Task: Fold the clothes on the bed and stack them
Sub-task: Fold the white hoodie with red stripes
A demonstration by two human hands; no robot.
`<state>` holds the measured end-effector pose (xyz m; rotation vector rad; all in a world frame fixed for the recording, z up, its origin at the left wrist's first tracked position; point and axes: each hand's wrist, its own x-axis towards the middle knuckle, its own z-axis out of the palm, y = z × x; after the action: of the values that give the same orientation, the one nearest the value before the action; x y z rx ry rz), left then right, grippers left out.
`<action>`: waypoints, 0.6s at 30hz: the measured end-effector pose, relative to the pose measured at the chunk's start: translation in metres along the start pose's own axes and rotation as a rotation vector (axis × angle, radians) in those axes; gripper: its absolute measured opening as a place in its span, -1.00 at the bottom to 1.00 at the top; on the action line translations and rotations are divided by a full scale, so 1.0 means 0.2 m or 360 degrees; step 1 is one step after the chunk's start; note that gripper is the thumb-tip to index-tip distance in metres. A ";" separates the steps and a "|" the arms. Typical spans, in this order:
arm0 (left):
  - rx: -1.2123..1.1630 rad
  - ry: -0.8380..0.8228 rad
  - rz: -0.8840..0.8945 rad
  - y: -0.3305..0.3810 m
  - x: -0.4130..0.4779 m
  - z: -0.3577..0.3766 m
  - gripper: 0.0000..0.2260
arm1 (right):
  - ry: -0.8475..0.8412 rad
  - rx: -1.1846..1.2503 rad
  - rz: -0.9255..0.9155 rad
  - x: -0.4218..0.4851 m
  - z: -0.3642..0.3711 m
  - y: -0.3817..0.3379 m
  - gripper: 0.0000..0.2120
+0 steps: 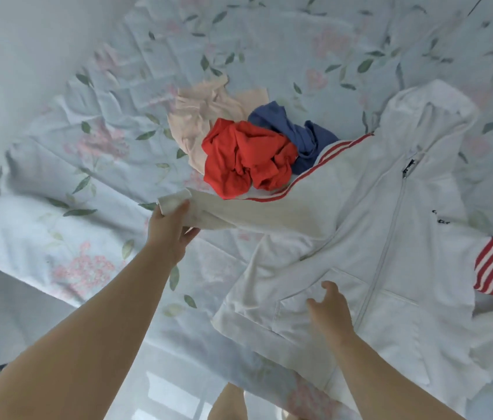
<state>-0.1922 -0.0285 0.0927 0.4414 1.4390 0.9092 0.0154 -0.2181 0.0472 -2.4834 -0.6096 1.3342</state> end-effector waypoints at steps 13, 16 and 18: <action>0.0125 -0.0299 0.0803 0.74 -0.22 0.51 -0.89 | 0.0120 0.0243 -0.0142 -0.08 -0.27 -0.23 -0.51; 0.0200 -0.0556 0.0804 0.69 -0.31 0.69 -0.89 | 0.0150 0.0350 -0.0069 -0.07 -0.35 -0.17 -0.50; 0.0282 -0.0708 0.0771 0.59 -0.40 0.85 -0.89 | 0.0196 0.0464 -0.0025 -0.06 -0.40 -0.12 -0.51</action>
<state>-0.0516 0.0272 0.2547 1.0877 1.0174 0.9855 0.0715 -0.2047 0.1095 -2.2972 -0.3754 1.1605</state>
